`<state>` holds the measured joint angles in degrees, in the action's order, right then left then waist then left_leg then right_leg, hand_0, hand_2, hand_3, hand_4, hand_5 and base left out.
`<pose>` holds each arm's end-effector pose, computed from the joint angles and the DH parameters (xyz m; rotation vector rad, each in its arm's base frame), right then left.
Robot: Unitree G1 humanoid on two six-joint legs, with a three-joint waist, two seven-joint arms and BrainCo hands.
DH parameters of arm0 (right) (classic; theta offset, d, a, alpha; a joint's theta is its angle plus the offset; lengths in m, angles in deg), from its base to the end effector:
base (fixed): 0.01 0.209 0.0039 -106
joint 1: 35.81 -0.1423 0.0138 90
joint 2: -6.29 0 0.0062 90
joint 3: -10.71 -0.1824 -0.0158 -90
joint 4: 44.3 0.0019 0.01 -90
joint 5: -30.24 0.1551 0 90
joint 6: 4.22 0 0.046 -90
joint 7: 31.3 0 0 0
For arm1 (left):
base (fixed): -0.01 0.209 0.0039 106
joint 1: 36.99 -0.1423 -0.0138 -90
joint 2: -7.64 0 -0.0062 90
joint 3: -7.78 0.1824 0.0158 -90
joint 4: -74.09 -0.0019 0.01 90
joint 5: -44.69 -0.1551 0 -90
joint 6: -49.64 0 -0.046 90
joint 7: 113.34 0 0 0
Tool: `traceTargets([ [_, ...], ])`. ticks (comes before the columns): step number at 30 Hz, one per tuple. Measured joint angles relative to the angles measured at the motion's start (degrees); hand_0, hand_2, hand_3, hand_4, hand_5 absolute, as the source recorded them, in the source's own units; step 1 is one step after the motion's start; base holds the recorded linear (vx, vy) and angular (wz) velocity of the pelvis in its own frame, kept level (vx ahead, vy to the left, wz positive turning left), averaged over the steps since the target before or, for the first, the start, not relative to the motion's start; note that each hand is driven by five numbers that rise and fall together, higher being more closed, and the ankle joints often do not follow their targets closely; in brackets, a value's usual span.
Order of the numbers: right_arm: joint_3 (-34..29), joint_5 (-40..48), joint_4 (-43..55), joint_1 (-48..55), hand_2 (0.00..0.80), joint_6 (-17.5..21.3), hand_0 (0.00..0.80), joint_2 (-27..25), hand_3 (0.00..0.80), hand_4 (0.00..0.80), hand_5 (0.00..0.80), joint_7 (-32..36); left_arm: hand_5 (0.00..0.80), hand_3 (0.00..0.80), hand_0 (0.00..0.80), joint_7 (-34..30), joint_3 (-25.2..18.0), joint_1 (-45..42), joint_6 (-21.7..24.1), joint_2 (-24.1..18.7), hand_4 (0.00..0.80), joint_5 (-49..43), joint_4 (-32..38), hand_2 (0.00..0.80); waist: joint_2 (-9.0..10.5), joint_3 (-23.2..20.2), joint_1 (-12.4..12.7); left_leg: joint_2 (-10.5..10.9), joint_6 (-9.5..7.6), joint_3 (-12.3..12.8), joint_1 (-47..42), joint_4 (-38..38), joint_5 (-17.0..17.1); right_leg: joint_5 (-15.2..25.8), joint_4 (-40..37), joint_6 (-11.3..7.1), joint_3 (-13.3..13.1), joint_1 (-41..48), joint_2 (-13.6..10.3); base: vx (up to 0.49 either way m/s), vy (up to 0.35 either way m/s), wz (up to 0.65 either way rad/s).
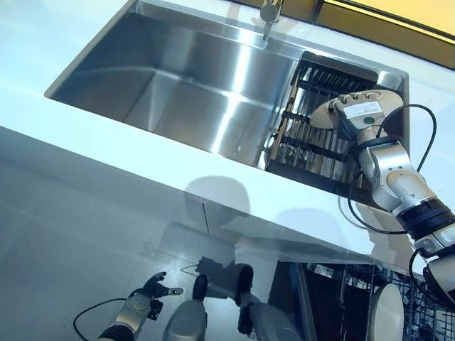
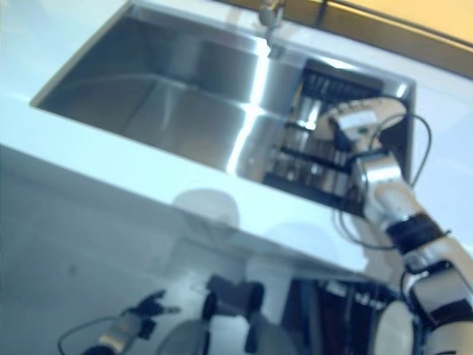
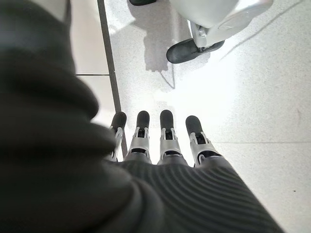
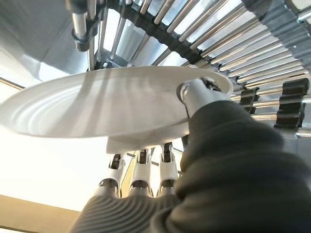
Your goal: Take plates into dishwasher
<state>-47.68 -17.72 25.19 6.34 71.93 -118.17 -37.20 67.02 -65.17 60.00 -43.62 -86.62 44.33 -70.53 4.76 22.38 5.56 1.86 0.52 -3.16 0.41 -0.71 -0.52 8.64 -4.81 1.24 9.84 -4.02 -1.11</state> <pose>0.3315 -0.2303 0.2092 -1.8647 -0.2803 -0.2632 0.1650 0.2323 -0.0900 0.4975 0.9199 -0.0903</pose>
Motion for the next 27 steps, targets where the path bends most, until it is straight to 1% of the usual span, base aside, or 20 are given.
traceTargets([
  [3, -0.32, -0.42, 0.0, 0.89, 0.8, 0.17, 0.8, -0.05, 0.8, 0.8, 0.8, -0.32, 0.0, 0.0, 0.0, 0.0, -0.11, -0.25, 0.01, -0.01, 0.0, 0.0, 0.0, 0.0, 0.55, -0.35, 0.01, 0.01, -0.01, 0.0, -0.03, 0.0, 0.01, 0.0, 0.0, 0.0, -0.01, 0.02, -0.01, 0.0, 0.0, 0.0],
  [7, -0.68, -0.94, -0.12, 0.95, 0.8, 0.17, 0.8, -0.64, 0.8, 0.8, 0.8, -1.67, 0.0, 0.0, 0.0, 0.01, -0.21, -0.54, 0.02, -0.01, 0.0, 0.0, -0.01, 0.0, 0.63, -0.4, 0.0, 0.06, -0.05, 0.0, -0.44, 0.05, 0.03, 0.0, 0.0, 0.01, -0.02, 0.4, -0.05, 0.0, 0.0, 0.0],
  [15, -4.86, -0.31, -0.05, 1.07, 0.8, 0.29, 0.8, -4.92, 0.8, 0.8, 0.8, -10.37, 0.0, 0.0, 0.0, 0.01, -0.3, -2.29, 0.06, -0.05, 0.0, -0.01, 0.01, 0.0, 0.9, -1.17, -0.16, 0.09, -0.09, 0.07, -0.75, 0.19, 0.04, -0.01, 0.0, 0.0, -0.13, 0.97, -0.07, 0.0, 0.0, 0.0],
  [22, -8.98, 3.95, 0.74, 2.43, 0.8, 3.29, 0.8, -5.05, 0.8, 0.8, 0.8, -17.96, 0.0, 0.0, 0.0, -0.17, -0.29, -2.79, 0.12, 0.02, 0.0, -0.03, -0.01, 0.0, 0.9, -3.21, -0.27, 0.14, -0.11, 0.17, -0.82, 0.23, 0.04, 0.0, 0.0, 0.0, -0.27, 0.99, -0.08, 0.0, 0.01, 0.0],
  [27, -10.98, 5.98, 2.92, 3.29, 0.8, 4.77, 0.8, -5.1, 0.8, 0.8, 0.8, -20.17, 0.0, 0.0, 0.0, -0.3, -0.29, -3.8, 0.13, 0.05, 0.0, -0.03, 0.0, 0.0, 0.72, -4.02, -0.63, 0.18, -0.13, 0.28, -1.03, 0.23, 0.05, 0.0, 0.0, 0.01, -0.42, 1.15, -0.1, -0.004, 0.028, -0.01],
])
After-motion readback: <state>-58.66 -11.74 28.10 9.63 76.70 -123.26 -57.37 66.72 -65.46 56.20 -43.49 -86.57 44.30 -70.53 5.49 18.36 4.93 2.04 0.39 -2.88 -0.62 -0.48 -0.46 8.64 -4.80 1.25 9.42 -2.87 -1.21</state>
